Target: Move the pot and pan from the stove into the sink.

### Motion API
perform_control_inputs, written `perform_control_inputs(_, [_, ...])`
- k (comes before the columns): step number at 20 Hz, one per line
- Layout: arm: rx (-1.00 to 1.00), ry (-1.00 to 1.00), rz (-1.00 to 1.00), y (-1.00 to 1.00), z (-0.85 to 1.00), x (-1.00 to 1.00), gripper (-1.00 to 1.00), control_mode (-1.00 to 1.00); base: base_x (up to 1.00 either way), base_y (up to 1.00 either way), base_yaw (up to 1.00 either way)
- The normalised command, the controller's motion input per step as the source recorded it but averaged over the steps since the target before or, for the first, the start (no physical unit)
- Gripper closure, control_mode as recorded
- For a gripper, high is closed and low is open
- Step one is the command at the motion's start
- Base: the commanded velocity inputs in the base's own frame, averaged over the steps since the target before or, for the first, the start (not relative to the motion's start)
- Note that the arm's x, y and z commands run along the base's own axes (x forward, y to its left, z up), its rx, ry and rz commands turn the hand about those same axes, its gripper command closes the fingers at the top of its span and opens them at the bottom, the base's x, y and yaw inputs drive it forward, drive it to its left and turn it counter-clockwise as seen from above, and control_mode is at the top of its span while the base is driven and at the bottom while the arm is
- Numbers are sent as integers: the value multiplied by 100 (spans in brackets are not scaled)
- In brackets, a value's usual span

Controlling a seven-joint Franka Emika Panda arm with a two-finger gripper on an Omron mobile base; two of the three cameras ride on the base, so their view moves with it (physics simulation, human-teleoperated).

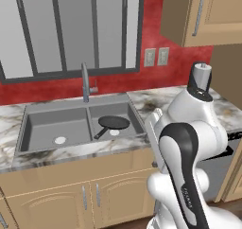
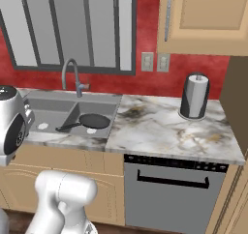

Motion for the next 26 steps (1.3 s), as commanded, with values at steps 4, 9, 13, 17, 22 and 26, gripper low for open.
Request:
perform_control_inputs(4, [0, 0, 0, 0, 0, 0, -100, 100, -32, 0, 1])
perform_control_inputs(9, [0, 0, 0, 0, 0, 0, -100, 100, -72, 0, 2])
perform_control_inputs(13, [0, 0, 0, 0, 0, 0, -100, 100, -65, 0, 1])
perform_control_inputs(17, [0, 0, 0, 0, 0, 0, -100, 100, -40, 0, 0])
perform_control_inputs(22, [0, 0, 0, 0, 0, 0, -100, 100, 2, 0, 4])
perform_control_inputs(26, [0, 0, 0, 0, 0, 0, -100, 100, -25, -9, 39])
